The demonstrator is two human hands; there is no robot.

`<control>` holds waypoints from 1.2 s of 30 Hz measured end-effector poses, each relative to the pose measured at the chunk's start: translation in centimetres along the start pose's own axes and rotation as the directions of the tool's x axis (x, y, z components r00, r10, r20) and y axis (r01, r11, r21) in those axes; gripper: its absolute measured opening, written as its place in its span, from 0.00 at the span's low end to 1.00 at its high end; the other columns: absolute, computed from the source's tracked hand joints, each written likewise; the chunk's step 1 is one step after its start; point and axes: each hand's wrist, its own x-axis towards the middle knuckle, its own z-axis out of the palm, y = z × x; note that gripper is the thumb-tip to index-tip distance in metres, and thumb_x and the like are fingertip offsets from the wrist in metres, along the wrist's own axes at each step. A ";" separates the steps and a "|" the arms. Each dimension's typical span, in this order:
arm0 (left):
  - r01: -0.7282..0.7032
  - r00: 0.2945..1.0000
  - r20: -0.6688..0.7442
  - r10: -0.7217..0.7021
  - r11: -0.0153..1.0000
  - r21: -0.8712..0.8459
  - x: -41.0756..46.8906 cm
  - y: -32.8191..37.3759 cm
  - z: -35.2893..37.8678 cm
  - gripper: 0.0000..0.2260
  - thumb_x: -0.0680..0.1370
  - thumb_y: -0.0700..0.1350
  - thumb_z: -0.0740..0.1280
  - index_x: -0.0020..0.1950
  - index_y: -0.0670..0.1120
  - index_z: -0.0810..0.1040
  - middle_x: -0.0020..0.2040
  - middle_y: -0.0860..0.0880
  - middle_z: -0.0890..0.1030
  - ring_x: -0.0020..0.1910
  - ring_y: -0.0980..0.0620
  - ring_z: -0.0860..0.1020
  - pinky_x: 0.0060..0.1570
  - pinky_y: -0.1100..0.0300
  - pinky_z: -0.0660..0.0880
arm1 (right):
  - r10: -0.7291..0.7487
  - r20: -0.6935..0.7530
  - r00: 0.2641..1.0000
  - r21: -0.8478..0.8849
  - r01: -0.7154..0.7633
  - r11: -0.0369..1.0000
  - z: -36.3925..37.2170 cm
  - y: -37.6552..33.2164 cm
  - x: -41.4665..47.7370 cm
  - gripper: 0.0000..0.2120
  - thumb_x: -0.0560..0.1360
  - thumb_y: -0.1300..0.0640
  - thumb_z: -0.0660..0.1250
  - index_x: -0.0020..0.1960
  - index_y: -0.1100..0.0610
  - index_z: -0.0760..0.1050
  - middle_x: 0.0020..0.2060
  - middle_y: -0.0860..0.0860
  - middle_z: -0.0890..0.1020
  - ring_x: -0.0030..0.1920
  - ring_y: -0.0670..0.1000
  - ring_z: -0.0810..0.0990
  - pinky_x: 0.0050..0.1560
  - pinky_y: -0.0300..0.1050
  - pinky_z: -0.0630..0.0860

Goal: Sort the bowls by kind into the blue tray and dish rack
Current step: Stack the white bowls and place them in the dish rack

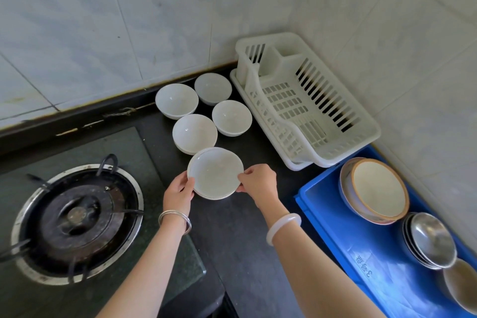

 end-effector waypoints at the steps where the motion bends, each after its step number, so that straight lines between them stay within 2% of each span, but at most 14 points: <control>1: 0.002 1.000 0.001 -0.002 1.000 0.004 0.0 0.0 -0.1 0.13 0.77 0.41 0.64 0.61 0.46 0.76 0.57 0.44 0.79 0.59 0.43 0.77 0.56 0.53 0.74 | 0.005 0.003 1.000 0.007 -0.006 1.000 0.1 0.1 0.2 0.04 0.74 0.62 0.67 0.41 0.56 0.78 0.34 0.53 0.84 0.40 0.51 0.85 0.47 0.47 0.82; 6: 0.043 0.999 0.002 -0.043 0.999 -0.017 0.2 0.4 -0.3 0.14 0.76 0.40 0.65 0.62 0.43 0.76 0.56 0.42 0.80 0.58 0.42 0.78 0.57 0.54 0.74 | 0.035 0.025 0.999 0.056 -0.037 0.998 0.2 1.0 1.1 0.05 0.72 0.59 0.70 0.45 0.53 0.75 0.38 0.51 0.81 0.37 0.49 0.83 0.46 0.45 0.83; 8: 0.080 0.997 0.012 -0.080 0.995 -0.059 0.1 0.8 -0.3 0.15 0.76 0.40 0.65 0.62 0.43 0.75 0.55 0.43 0.80 0.53 0.46 0.79 0.56 0.54 0.75 | 0.064 0.085 0.994 0.111 -0.073 0.991 0.2 1.3 1.1 0.09 0.73 0.58 0.69 0.53 0.54 0.76 0.42 0.51 0.81 0.40 0.50 0.83 0.43 0.44 0.83; 10: 0.113 0.993 0.032 -0.111 0.988 -0.101 0.0 1.3 -0.3 0.13 0.76 0.39 0.64 0.60 0.44 0.76 0.54 0.45 0.80 0.52 0.48 0.79 0.52 0.56 0.75 | 0.072 0.188 0.980 0.215 -0.112 0.970 0.6 1.5 1.3 0.14 0.75 0.60 0.66 0.60 0.54 0.77 0.46 0.53 0.82 0.44 0.52 0.84 0.42 0.46 0.83; 14: 0.151 0.988 0.052 -0.145 0.977 -0.149 -0.7 1.7 -0.2 0.11 0.78 0.41 0.63 0.59 0.46 0.75 0.51 0.47 0.80 0.52 0.46 0.79 0.47 0.58 0.76 | 0.023 0.296 0.955 0.378 -0.140 0.915 0.9 1.8 1.0 0.16 0.77 0.63 0.62 0.64 0.55 0.76 0.47 0.53 0.83 0.42 0.52 0.85 0.39 0.45 0.83; 17: 0.139 0.990 0.033 -0.135 0.982 -0.128 -1.1 2.1 0.0 0.11 0.78 0.41 0.63 0.60 0.45 0.76 0.52 0.46 0.80 0.53 0.45 0.79 0.48 0.56 0.76 | -0.007 0.280 0.960 0.400 -0.109 0.910 0.7 2.2 0.9 0.16 0.77 0.63 0.62 0.63 0.56 0.76 0.49 0.53 0.84 0.42 0.52 0.85 0.40 0.45 0.83; 19: 0.121 0.992 0.039 -0.117 0.987 -0.107 -1.3 2.8 0.4 0.11 0.77 0.41 0.64 0.59 0.45 0.76 0.50 0.47 0.80 0.51 0.45 0.80 0.43 0.59 0.78 | -0.013 0.266 0.964 0.420 -0.104 0.902 0.1 2.1 0.8 0.15 0.77 0.62 0.64 0.63 0.55 0.77 0.48 0.51 0.84 0.41 0.50 0.86 0.39 0.44 0.83; 21: 0.092 0.995 0.057 -0.087 0.990 -0.102 -1.3 4.0 1.1 0.08 0.77 0.40 0.64 0.54 0.46 0.78 0.47 0.49 0.81 0.48 0.47 0.80 0.36 0.64 0.80 | -0.032 0.244 0.969 0.456 -0.086 0.886 -0.9 1.8 0.6 0.14 0.77 0.61 0.65 0.62 0.54 0.78 0.46 0.50 0.84 0.41 0.50 0.86 0.39 0.44 0.83; 23: 0.064 0.994 0.095 -0.054 0.992 -0.105 -1.4 5.6 2.3 0.06 0.77 0.40 0.64 0.49 0.49 0.78 0.46 0.50 0.81 0.47 0.48 0.80 0.34 0.66 0.80 | -0.068 0.205 0.976 0.499 -0.044 0.865 -2.5 1.1 0.5 0.13 0.77 0.61 0.66 0.61 0.54 0.78 0.48 0.51 0.85 0.43 0.51 0.86 0.41 0.45 0.83; 27: 0.011 0.984 0.177 0.004 0.997 -0.081 -1.0 9.6 6.3 0.06 0.77 0.40 0.63 0.52 0.46 0.77 0.47 0.49 0.80 0.45 0.50 0.81 0.35 0.65 0.80 | -0.174 0.079 0.982 0.584 0.096 0.806 -7.0 -1.4 0.7 0.11 0.76 0.62 0.66 0.56 0.54 0.80 0.40 0.50 0.87 0.40 0.50 0.86 0.37 0.40 0.82; 29: -0.023 0.979 0.201 0.035 0.998 -0.064 -0.4 11.7 9.0 0.06 0.77 0.41 0.64 0.53 0.45 0.76 0.46 0.49 0.79 0.46 0.49 0.80 0.34 0.65 0.80 | -0.196 0.024 0.980 0.596 0.144 0.790 -9.7 -2.9 1.5 0.10 0.76 0.62 0.66 0.56 0.53 0.80 0.43 0.52 0.86 0.40 0.51 0.86 0.37 0.40 0.82; 32: -0.086 0.967 0.239 0.092 0.996 -0.033 0.8 14.5 13.7 0.04 0.75 0.42 0.66 0.49 0.45 0.76 0.46 0.48 0.78 0.50 0.43 0.80 0.35 0.63 0.81 | -0.192 -0.020 0.981 0.617 0.163 0.770 -13.6 -5.1 3.6 0.10 0.76 0.62 0.66 0.56 0.58 0.78 0.45 0.55 0.84 0.38 0.52 0.86 0.38 0.40 0.82; 36: -0.070 0.949 0.308 0.070 0.997 -0.012 3.2 16.5 20.1 0.08 0.76 0.43 0.65 0.54 0.42 0.75 0.52 0.43 0.78 0.52 0.41 0.80 0.38 0.60 0.80 | -0.175 -0.075 0.982 0.597 0.185 0.780 -17.7 -7.2 8.0 0.06 0.76 0.63 0.65 0.51 0.58 0.79 0.47 0.57 0.83 0.40 0.55 0.86 0.41 0.44 0.83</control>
